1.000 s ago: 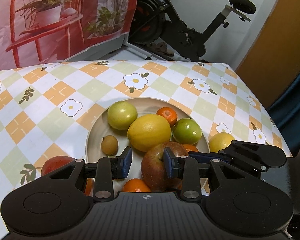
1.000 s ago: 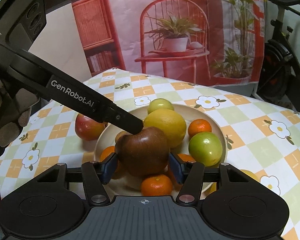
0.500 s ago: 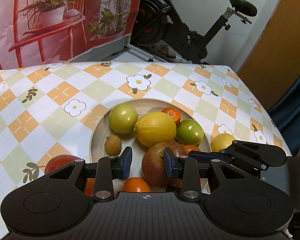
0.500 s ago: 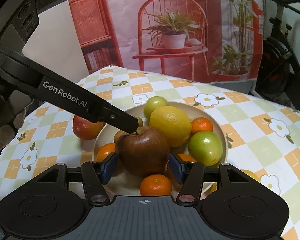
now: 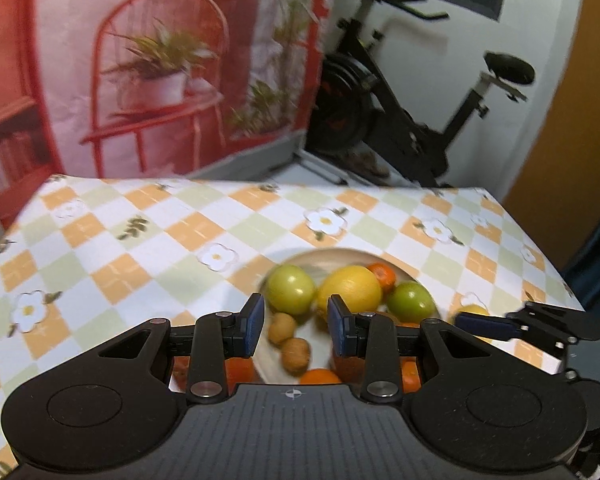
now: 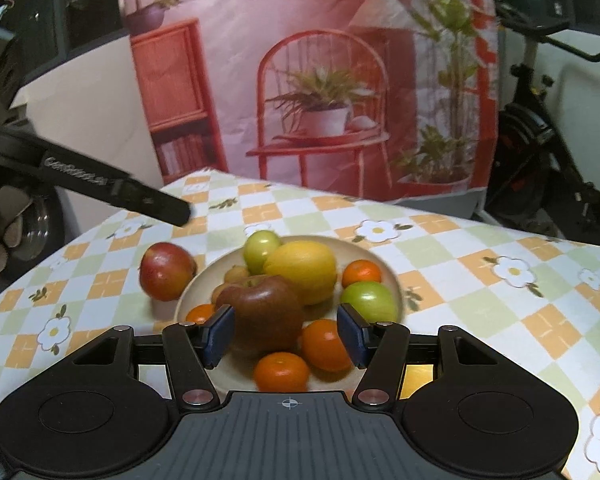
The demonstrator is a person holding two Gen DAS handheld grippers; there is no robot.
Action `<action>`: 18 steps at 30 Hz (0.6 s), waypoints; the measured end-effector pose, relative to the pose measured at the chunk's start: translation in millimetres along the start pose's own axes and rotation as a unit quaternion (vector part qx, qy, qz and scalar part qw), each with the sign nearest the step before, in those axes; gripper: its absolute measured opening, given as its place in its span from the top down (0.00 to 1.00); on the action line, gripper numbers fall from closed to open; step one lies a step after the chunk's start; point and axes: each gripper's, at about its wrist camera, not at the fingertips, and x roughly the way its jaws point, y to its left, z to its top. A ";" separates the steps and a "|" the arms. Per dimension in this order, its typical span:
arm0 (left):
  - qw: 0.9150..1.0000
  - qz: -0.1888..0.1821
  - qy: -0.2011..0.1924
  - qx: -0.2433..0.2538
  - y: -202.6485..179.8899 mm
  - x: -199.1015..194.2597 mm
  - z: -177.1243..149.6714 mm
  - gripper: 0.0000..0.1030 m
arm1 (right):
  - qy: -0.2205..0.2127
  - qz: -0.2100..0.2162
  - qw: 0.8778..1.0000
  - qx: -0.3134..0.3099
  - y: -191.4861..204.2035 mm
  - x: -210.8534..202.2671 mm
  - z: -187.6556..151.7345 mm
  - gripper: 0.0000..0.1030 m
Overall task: Organize fruits
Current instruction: 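Withdraw both tools from the plate toward the remaining lemons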
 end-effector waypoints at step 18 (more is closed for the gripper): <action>0.997 0.043 -0.049 -0.052 10.9 -36.0 -21.4 0.64 | -0.027 -0.049 0.998 0.036 -29.7 -32.3 -24.8 0.49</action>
